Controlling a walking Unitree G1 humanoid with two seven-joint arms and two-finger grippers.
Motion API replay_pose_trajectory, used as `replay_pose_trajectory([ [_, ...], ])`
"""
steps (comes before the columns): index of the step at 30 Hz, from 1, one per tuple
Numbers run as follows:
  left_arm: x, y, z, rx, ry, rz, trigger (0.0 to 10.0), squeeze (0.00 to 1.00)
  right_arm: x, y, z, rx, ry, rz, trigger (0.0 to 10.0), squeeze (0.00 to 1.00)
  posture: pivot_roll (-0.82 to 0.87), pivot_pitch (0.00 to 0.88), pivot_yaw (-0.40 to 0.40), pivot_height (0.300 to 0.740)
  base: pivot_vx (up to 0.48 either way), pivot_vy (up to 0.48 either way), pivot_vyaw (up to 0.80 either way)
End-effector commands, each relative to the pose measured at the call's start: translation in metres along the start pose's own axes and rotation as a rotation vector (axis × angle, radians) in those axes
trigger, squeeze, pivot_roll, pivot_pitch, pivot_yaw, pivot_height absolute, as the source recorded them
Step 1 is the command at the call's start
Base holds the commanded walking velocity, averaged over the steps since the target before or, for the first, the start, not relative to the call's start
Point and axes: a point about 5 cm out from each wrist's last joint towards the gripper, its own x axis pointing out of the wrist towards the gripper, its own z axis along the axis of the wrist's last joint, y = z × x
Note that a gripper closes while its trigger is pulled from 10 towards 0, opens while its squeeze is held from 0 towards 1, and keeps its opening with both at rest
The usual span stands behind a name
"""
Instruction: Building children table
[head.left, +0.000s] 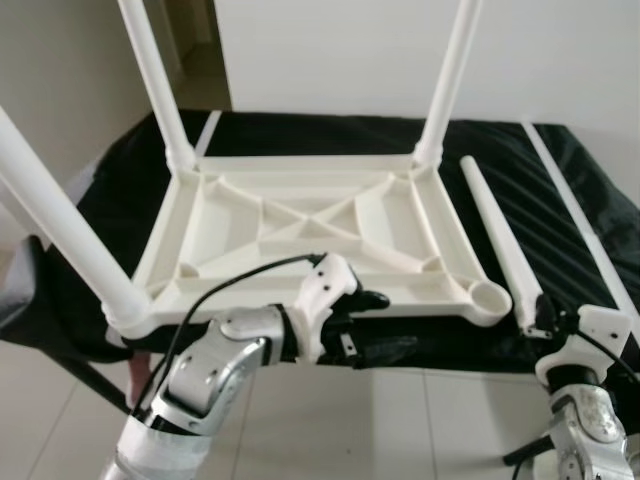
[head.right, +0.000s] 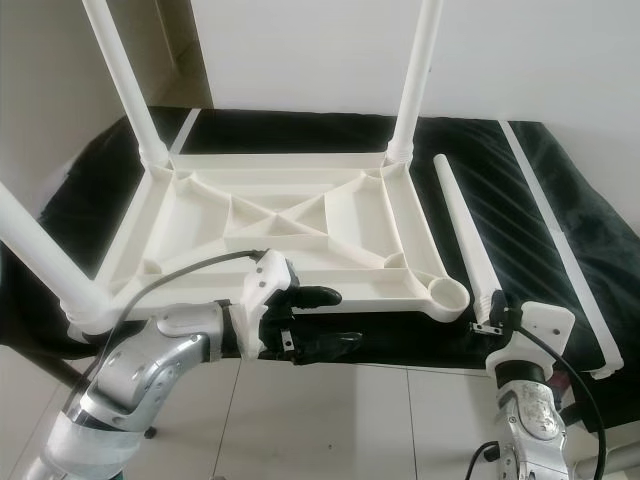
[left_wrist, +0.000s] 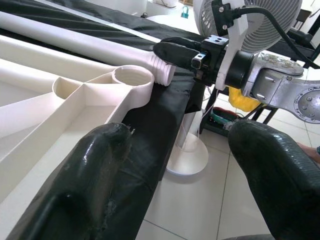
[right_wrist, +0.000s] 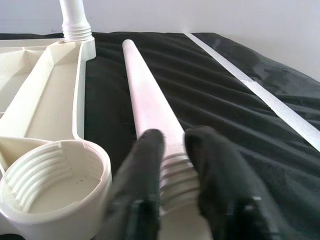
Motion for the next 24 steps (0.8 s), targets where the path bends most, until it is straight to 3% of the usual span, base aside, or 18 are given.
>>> replay_pose_trajectory([
  [1,-0.001,0.004,0.0,-0.003,0.007,0.058,10.0,0.0,-0.004,-0.002,-0.008,0.018,0.039,-0.018,10.0,1.0,-0.02,0.07,0.004,0.74,0.0,0.0,0.0],
  [11,0.0,0.003,0.0,-0.004,0.007,0.051,10.0,0.0,0.009,-0.005,0.011,0.07,-0.001,-0.058,10.0,1.0,-0.02,0.06,0.004,0.74,0.0,0.0,0.0],
  [12,0.001,0.003,0.0,-0.003,0.007,0.051,10.0,0.0,0.013,-0.005,0.015,0.084,0.0,-0.06,10.0,0.38,-0.02,0.056,0.004,0.74,0.0,0.0,0.0],
  [14,0.001,0.003,0.0,-0.003,0.007,0.052,10.0,0.0,0.017,-0.005,0.019,0.1,0.0,-0.06,10.0,0.38,-0.02,0.053,0.005,0.74,0.0,0.0,0.0],
  [15,0.001,0.003,0.0,-0.001,0.007,0.05,10.0,0.0,0.02,-0.007,0.022,0.114,0.003,-0.072,10.0,0.0,-0.02,0.051,0.003,0.74,0.0,0.0,0.0],
  [20,0.001,0.003,0.0,0.002,0.008,0.049,10.0,0.0,0.027,-0.008,0.031,0.165,-0.017,-0.081,10.0,0.0,-0.01,0.048,0.003,0.74,0.0,0.0,0.0],
  [24,0.003,0.002,0.0,-0.001,0.006,0.038,10.0,0.0,0.061,-0.009,0.039,0.122,0.107,-0.135,10.0,0.0,-0.02,0.036,0.007,0.74,0.0,0.0,0.0],
])
